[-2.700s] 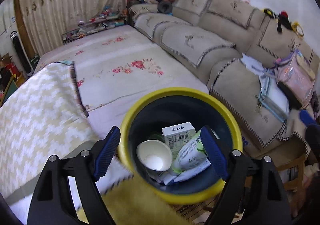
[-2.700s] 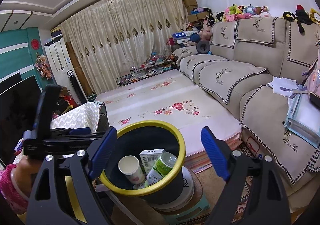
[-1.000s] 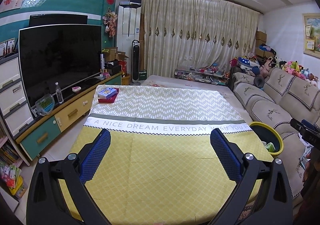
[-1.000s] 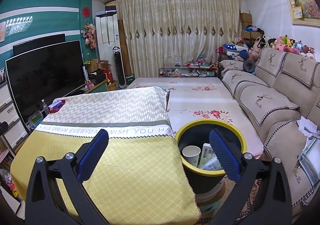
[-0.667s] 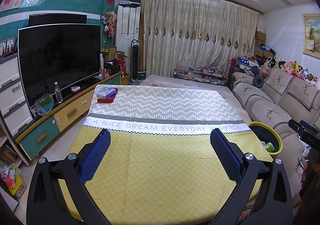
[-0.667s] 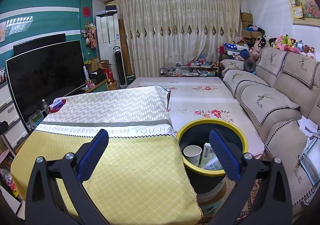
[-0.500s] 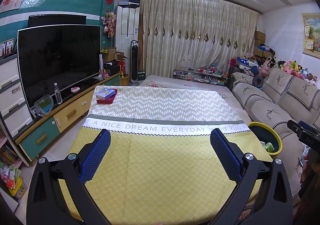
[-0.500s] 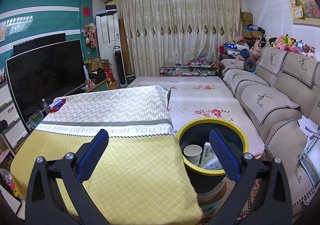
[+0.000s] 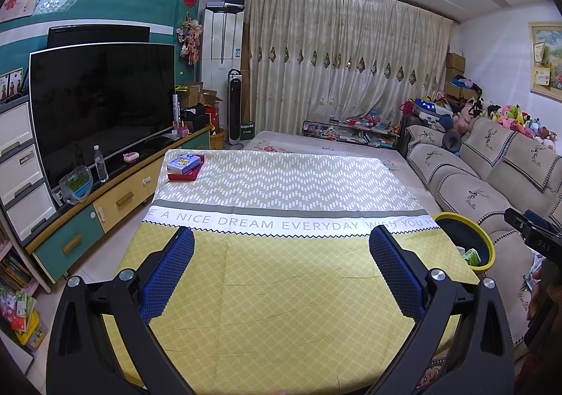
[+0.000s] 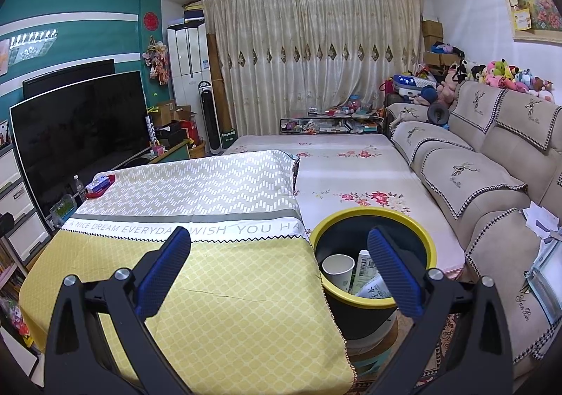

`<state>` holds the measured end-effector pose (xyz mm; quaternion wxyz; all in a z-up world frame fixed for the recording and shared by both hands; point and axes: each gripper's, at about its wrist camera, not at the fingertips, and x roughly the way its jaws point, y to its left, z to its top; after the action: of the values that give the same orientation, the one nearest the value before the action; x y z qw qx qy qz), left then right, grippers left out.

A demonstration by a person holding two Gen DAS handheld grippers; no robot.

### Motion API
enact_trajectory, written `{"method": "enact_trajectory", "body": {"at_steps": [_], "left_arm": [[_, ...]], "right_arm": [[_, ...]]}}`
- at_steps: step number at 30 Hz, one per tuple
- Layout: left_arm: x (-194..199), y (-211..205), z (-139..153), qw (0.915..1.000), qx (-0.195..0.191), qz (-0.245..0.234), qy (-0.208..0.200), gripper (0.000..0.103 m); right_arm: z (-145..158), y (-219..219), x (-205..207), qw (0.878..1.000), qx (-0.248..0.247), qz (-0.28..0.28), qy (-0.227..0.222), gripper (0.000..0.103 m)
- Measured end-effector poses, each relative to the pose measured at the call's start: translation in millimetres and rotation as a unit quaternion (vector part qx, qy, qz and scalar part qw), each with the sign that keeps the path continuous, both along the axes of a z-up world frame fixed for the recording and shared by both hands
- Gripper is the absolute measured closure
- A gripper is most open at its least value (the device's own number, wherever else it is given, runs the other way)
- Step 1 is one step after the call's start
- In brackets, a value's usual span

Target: Collect trash

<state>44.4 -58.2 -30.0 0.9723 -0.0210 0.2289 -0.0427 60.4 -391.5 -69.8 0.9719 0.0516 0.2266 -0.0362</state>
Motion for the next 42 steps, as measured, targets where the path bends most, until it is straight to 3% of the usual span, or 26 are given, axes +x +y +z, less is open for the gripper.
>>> {"method": "enact_trajectory", "body": {"at_steps": [42], "left_arm": [[5.7, -1.4, -9.4, 1.0000, 0.004, -0.002, 0.009, 0.005]], "right_arm": [[-4.6, 1.9, 4.5, 1.000, 0.004, 0.002, 0.005, 0.007]]}}
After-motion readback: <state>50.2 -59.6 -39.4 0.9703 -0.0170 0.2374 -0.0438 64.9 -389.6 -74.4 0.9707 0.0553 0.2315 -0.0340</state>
